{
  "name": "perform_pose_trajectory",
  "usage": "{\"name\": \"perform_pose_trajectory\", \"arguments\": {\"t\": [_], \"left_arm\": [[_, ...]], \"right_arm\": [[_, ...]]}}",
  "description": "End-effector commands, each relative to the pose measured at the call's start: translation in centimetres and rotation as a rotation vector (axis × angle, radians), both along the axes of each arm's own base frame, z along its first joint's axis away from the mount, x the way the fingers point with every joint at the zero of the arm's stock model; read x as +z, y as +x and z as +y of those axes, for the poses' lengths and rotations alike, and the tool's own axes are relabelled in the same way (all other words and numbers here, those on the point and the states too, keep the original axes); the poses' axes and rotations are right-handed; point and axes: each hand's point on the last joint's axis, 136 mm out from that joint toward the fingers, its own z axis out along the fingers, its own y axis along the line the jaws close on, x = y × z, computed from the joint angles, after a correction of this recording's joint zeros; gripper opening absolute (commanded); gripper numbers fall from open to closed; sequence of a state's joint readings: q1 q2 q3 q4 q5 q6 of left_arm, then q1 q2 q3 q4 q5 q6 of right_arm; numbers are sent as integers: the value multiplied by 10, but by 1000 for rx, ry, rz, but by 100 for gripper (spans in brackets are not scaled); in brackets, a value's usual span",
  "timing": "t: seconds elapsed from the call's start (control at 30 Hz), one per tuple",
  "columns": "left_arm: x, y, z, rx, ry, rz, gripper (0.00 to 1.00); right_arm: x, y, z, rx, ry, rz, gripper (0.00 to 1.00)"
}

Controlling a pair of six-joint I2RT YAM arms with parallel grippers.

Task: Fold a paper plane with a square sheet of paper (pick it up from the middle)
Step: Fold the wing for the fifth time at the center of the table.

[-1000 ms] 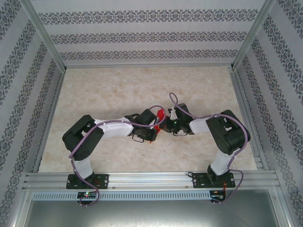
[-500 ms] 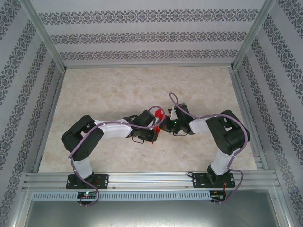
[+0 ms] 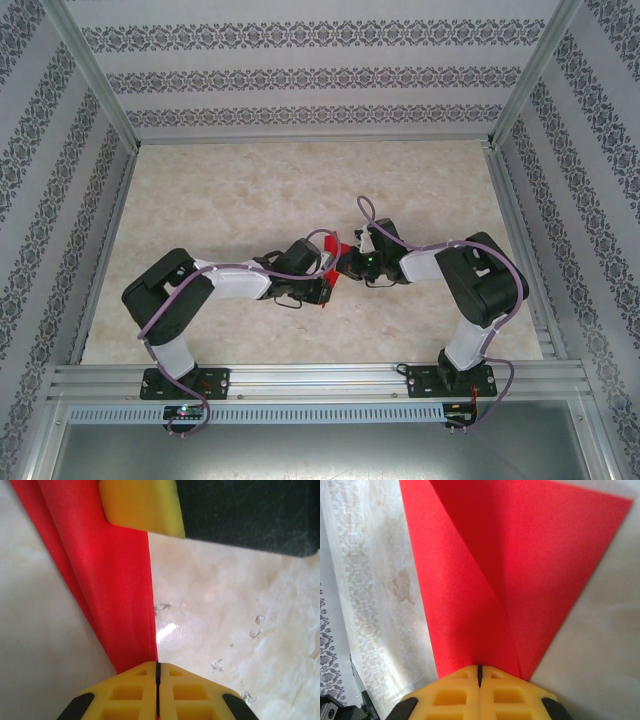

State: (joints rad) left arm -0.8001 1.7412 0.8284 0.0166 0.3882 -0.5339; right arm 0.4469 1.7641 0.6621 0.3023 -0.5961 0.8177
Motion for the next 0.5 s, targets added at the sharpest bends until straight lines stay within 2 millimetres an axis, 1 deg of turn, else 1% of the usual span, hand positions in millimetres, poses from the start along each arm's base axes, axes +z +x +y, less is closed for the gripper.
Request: {"name": "perform_pose_trajectory", "arguments": {"t": [0.0,0.1,0.17,0.27,0.37,0.47], "left_arm": [[-24,-51,17,-52,89,171,9],[-26,-57,18,-64,104,176,9],[-24,-57,18,-67,105,172,9],[-13,-48,12,-62,90,129,10],[0,-39,1,-56,49,102,11],[16,-28,-8,-46,13,63,16]], "right_arm": [[-57,-31,-44,-63,-223,163,4],[-58,-31,-44,-64,-226,163,4],[-57,-31,-44,-64,-224,162,4],[-55,-31,-41,-57,-218,156,4],[-54,-30,-40,-55,-212,154,4],[-54,-31,-38,-48,-213,155,4]]}}
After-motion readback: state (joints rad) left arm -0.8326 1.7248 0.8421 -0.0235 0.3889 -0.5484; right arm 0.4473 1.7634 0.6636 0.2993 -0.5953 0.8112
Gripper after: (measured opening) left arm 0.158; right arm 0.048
